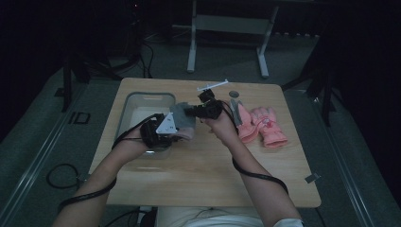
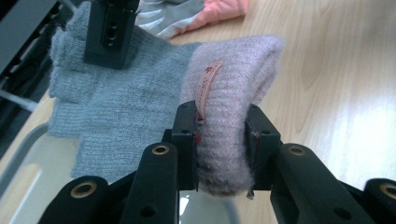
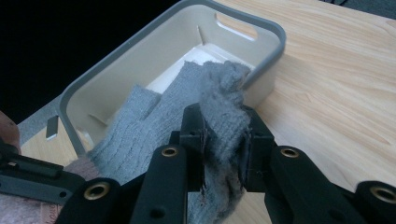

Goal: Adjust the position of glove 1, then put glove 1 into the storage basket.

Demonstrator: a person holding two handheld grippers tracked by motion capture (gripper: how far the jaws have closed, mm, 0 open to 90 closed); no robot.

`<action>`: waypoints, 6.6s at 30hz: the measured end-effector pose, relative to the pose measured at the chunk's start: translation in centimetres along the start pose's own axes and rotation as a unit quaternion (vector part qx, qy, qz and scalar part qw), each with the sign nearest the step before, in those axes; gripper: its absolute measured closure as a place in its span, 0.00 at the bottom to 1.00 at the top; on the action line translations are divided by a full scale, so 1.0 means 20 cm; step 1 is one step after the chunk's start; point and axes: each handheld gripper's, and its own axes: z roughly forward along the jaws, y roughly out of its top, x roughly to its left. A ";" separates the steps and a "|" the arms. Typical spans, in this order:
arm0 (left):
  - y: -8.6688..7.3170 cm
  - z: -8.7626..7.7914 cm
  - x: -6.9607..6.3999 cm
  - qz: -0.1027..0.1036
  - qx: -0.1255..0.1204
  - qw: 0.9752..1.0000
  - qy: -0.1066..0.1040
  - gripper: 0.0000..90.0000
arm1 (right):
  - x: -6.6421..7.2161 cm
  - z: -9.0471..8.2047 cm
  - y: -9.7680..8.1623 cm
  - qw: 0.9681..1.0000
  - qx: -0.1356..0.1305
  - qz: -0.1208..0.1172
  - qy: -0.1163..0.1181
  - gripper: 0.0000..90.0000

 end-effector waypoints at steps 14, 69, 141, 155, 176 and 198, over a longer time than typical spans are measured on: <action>-0.20 -0.10 0.12 0.008 0.040 0.999 0.031 0.78 | 0.14 0.24 0.17 1.000 0.006 -0.029 0.007 0.83; -0.41 0.10 0.39 -0.128 0.112 0.985 -0.039 0.26 | 0.05 0.36 0.07 0.999 0.011 -0.019 0.025 0.62; -0.24 0.43 -0.59 -0.218 -0.113 0.970 0.008 0.03 | -0.89 -0.08 -0.42 0.980 0.118 -0.042 -0.155 0.67; -0.23 0.43 -0.66 -0.180 -0.105 0.978 0.022 0.03 | -0.92 -0.04 -0.51 0.986 0.076 0.009 -0.150 0.93; -0.25 0.43 -0.67 -0.183 -0.111 0.977 0.019 0.03 | -0.25 -0.48 -0.33 0.976 -0.098 -0.009 -0.196 0.99; -0.26 0.41 -0.67 -0.174 -0.130 0.976 0.030 0.03 | -0.06 -0.18 -0.70 0.974 -0.018 0.099 -0.202 0.99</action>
